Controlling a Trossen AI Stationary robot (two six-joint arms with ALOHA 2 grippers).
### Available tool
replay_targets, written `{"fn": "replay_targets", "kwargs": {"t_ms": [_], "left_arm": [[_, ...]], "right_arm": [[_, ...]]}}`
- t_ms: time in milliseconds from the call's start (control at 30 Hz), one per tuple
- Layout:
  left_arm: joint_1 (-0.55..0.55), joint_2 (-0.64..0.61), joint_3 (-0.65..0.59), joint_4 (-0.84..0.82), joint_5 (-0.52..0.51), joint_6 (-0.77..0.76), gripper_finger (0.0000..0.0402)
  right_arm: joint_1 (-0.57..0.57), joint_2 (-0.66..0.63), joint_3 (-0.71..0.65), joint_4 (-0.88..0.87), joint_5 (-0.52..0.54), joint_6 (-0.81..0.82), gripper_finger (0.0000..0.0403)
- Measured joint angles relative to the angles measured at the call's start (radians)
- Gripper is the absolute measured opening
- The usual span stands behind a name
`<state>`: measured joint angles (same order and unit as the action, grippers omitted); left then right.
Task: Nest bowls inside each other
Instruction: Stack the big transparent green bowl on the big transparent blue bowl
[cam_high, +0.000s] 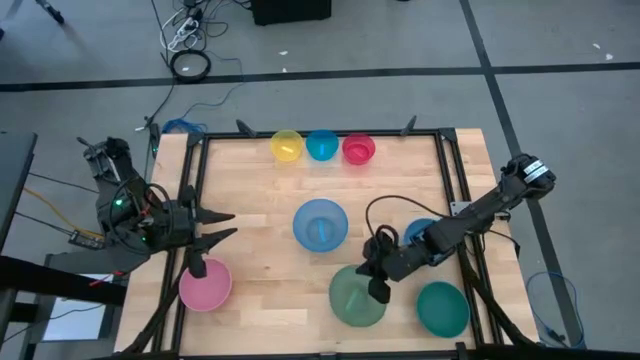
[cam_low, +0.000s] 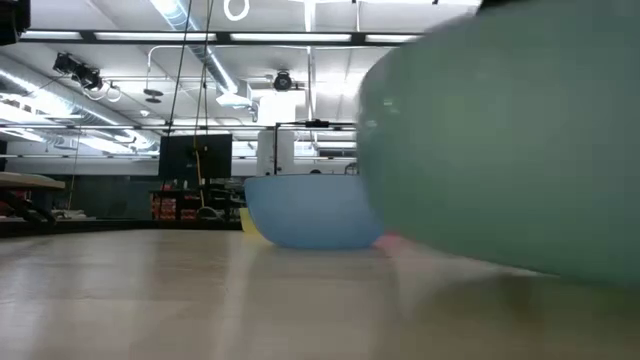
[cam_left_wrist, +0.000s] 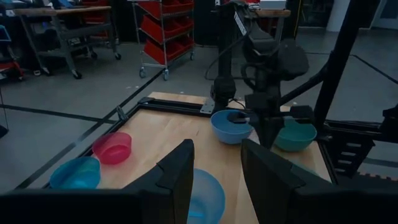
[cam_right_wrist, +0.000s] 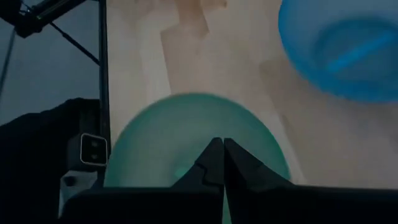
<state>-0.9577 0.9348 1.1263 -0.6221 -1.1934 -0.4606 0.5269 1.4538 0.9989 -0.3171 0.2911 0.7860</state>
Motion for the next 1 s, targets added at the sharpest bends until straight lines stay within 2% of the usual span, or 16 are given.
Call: {"fn": "replay_targets", "kwargs": {"t_ms": [200, 367, 467, 733, 867, 1000], "left_arm": [[0.000, 0.000, 0.000, -0.006, 0.000, -0.022, 0.0142], [0.000, 0.001, -0.019, -0.014, 0.016, -0.049, 0.0142], [0.000, 0.002, -0.036, -0.016, 0.020, -0.049, 0.0142], [0.000, 0.002, -0.052, -0.027, 0.020, -0.094, 0.0142], [0.000, 0.002, -0.052, -0.031, 0.020, -0.093, 0.0142], [0.000, 0.002, -0.052, -0.040, 0.021, -0.094, 0.0142]], "right_arm": [[-0.052, -0.001, 0.026, -0.093, -0.085, 0.004, 0.0001], [-0.035, -0.001, 0.026, -0.293, -0.150, 0.096, 0.0008], [-0.036, -0.001, 0.026, -0.390, -0.182, 0.173, 0.0043], [-0.034, 0.000, -0.032, -0.354, -0.237, 0.318, 0.0176], [-0.018, 0.000, -0.047, -0.316, -0.234, 0.363, 0.0198], [-0.005, 0.000, -0.068, -0.287, -0.227, 0.399, 0.0189]]}}
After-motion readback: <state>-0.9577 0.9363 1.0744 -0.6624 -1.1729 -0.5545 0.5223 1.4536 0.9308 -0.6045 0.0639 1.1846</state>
